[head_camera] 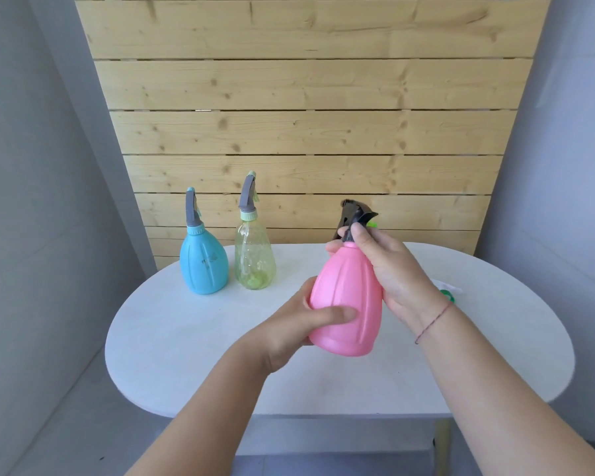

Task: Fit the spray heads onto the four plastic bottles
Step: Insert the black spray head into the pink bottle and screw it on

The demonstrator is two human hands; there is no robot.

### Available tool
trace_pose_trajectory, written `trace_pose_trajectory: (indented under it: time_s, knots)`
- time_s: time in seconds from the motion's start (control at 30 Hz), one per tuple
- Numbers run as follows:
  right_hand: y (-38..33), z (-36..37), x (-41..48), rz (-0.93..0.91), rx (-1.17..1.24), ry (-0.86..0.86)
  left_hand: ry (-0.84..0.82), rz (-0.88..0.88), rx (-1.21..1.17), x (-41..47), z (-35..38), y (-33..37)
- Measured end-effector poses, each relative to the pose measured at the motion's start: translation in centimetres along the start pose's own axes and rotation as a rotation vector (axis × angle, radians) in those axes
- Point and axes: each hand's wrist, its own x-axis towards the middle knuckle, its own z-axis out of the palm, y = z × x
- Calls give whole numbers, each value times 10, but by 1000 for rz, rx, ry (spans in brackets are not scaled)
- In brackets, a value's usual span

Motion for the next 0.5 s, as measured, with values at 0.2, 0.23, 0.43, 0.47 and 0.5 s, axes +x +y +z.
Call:
trace_pose_trajectory:
  time_s: [0.2, 0.23, 0.43, 0.47, 0.5]
  knots:
    - [-4, -10, -3, -6, 54, -98, 96, 66, 42, -4, 3, 2]
    - [-3, -7, -3, -21, 21, -38, 240, 103, 150, -2, 9, 0]
    - [0, -8, 0, -102, 86, 112, 429, 173, 336, 5, 30, -5]
    - [-2, -13, -1, -104, 118, 71, 309, 125, 197, 5, 23, -5]
    - [-3, -16, -1, -100, 159, 22, 183, 83, 58, 4, 15, -4]
